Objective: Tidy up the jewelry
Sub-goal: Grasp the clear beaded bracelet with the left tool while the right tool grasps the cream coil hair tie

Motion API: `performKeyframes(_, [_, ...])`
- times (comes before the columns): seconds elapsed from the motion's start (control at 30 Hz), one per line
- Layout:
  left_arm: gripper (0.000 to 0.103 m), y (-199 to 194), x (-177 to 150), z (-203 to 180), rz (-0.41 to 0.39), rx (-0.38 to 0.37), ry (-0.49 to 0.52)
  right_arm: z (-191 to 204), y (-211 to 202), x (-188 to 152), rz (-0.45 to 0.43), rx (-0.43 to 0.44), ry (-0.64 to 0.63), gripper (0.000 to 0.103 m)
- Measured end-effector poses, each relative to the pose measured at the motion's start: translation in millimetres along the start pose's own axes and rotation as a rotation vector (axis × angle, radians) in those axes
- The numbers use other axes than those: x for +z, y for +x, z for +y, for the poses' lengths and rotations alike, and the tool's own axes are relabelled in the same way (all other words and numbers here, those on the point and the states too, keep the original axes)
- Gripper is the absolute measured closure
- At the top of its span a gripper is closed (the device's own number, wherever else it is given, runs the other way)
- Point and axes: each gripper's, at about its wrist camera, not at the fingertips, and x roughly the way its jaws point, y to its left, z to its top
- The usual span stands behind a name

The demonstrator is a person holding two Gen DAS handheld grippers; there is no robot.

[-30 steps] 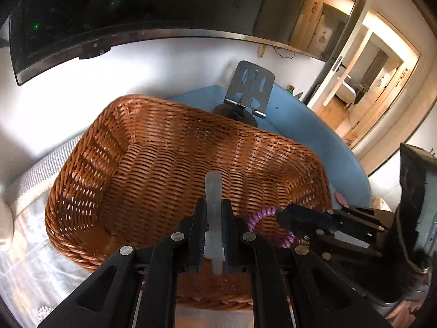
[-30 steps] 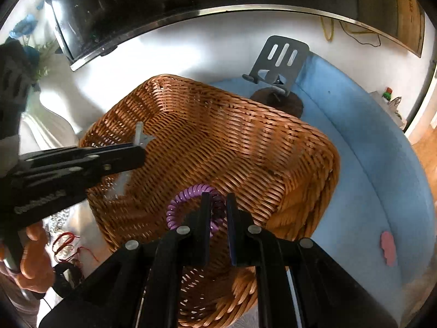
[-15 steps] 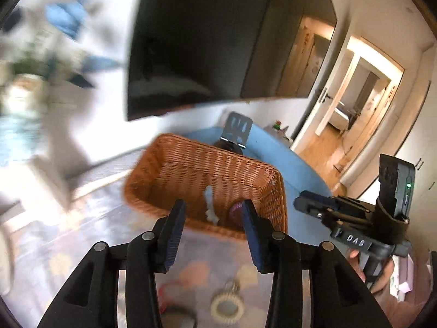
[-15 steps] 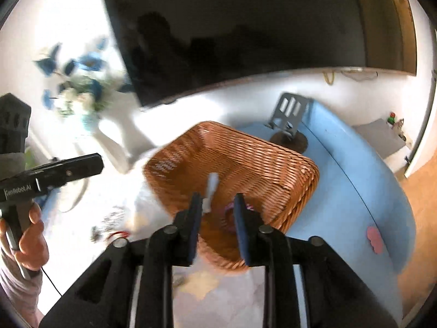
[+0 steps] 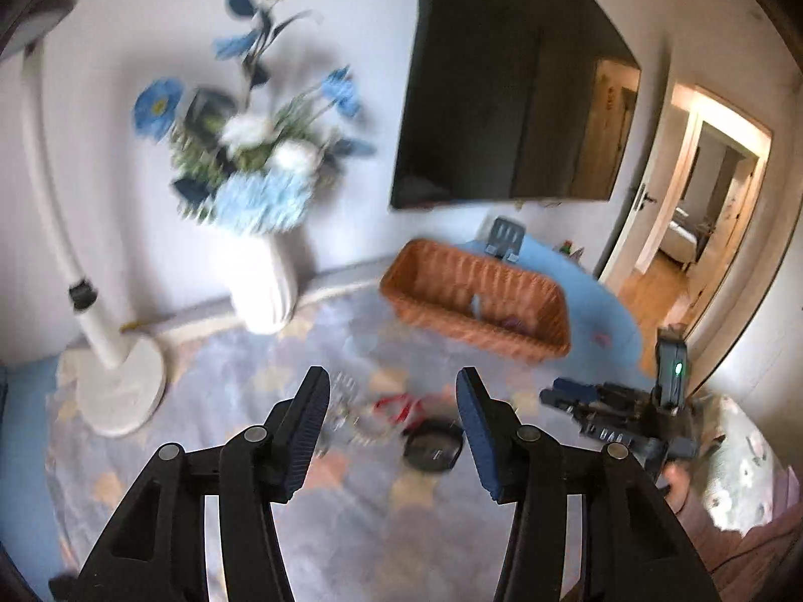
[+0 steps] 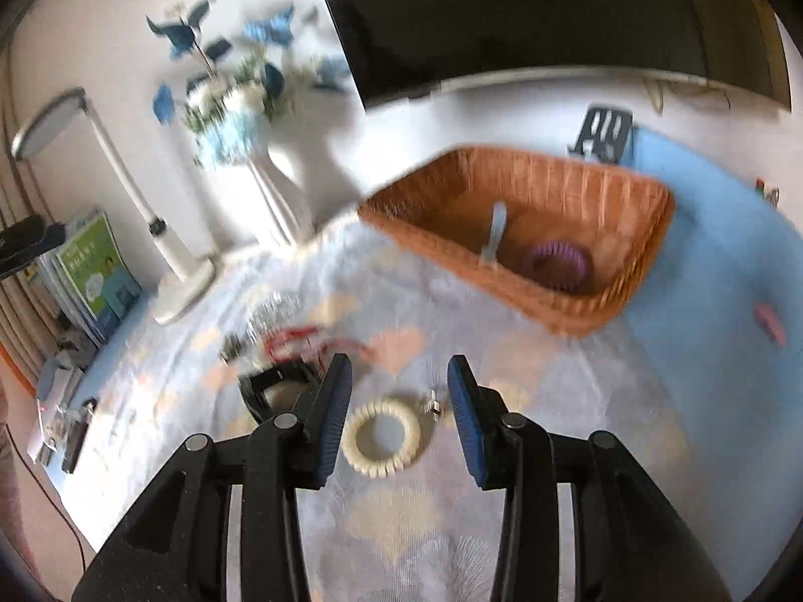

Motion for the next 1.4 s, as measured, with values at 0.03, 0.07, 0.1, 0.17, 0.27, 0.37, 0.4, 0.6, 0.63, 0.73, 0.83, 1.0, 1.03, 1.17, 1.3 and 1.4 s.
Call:
performKeyframes(0.03, [0.049, 5, -6, 4, 0.013, 0.002, -0.002, 0, 3, -3, 0.013, 0.0, 0.002, 0.06])
performKeyframes(0.07, [0.049, 15, -13, 9, 0.036, 0.0, -0.004, 0, 5, -6, 0.024, -0.004, 0.001, 0.06])
performKeyframes(0.1, [0.049, 22, -20, 12, 0.058, -0.004, -0.007, 0, 6, -7, 0.03, -0.009, 0.001, 0.06])
performKeyframes(0.17, [0.049, 45, -32, 22, 0.117, -0.028, -0.033, -1, 7, -11, 0.047, -0.017, 0.003, 0.06])
performKeyframes(0.27, [0.049, 80, -51, 36, 0.219, -0.081, -0.149, -5, 11, -16, 0.087, -0.041, 0.017, 0.06])
performKeyframes(0.37, [0.049, 124, -67, 52, 0.308, -0.204, -0.334, -8, 14, -22, 0.117, -0.05, 0.03, 0.06])
performKeyframes(0.4, [0.05, 140, -73, 58, 0.334, -0.234, -0.408, -9, 15, -24, 0.124, -0.052, 0.033, 0.06])
performKeyframes(0.6, [0.058, 174, -84, 69, 0.31, -0.162, -0.558, -11, 15, -28, 0.142, -0.059, 0.021, 0.06])
performKeyframes(0.63, [0.058, 177, -85, 68, 0.307, -0.173, -0.57, -11, 16, -29, 0.145, -0.061, 0.019, 0.06])
performKeyframes(0.73, [0.058, 189, -84, 65, 0.31, -0.172, -0.58, -14, 18, -30, 0.152, -0.051, 0.027, 0.06])
performKeyframes(0.83, [0.059, 197, -79, 56, 0.286, -0.124, -0.542, -15, 19, -31, 0.152, -0.043, 0.033, 0.06])
performKeyframes(1.0, [0.06, 211, -65, 43, 0.267, -0.029, -0.432, -14, 18, -32, 0.15, -0.037, 0.028, 0.06])
performKeyframes(1.03, [0.061, 213, -64, 40, 0.267, -0.014, -0.408, -14, 19, -32, 0.151, -0.043, 0.023, 0.06])
performKeyframes(1.17, [0.076, 218, -60, 27, 0.271, 0.068, -0.275, -15, 28, -31, 0.179, -0.049, 0.02, 0.06])
performKeyframes(1.3, [0.081, 219, -61, 25, 0.262, 0.097, -0.211, -9, 42, -26, 0.226, -0.059, 0.008, 0.06])
performKeyframes(1.4, [0.086, 219, -62, 23, 0.269, 0.117, -0.165, -1, 56, -23, 0.267, -0.086, -0.022, 0.06])
